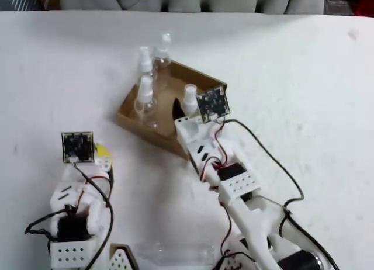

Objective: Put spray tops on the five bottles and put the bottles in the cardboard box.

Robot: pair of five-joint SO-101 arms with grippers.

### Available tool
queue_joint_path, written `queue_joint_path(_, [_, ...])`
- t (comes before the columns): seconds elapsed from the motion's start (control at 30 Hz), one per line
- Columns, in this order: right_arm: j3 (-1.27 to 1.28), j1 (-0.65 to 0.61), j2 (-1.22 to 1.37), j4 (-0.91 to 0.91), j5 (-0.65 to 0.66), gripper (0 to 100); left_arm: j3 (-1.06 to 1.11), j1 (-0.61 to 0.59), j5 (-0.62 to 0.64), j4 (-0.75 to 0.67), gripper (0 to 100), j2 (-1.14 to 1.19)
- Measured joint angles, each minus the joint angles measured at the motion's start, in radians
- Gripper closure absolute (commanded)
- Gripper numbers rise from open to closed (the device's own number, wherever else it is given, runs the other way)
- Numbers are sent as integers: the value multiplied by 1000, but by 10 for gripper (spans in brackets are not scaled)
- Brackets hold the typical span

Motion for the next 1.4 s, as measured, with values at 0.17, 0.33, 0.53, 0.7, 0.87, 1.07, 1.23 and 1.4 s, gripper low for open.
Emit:
queue_joint_path(0.17, [0, 0, -81, 68, 0, 697, 0, 0, 0, 0, 980, 0])
queue_joint_path(0.33, [0, -31, -226, 201, 0, 700, 0, 0, 0, 0, 980, 0])
queue_joint_path(0.53, [0, -40, -450, 407, 0, 704, 0, 0, 0, 0, 980, 0])
queue_joint_path(0.7, [0, 2, -651, 611, 0, 868, 0, 0, 0, 0, 980, 0])
queue_joint_path(0.87, [0, 115, -784, 707, 0, 982, 0, 0, 0, 0, 980, 0])
queue_joint_path(1.07, [6, 229, -775, 730, 0, 982, 0, 0, 0, 0, 980, 0])
queue_joint_path(1.23, [6, 284, -638, 730, 0, 982, 0, 0, 0, 0, 980, 0])
queue_joint_path(1.4, [-78, 311, -451, 867, 0, 981, 0, 0, 0, 0, 980, 0])
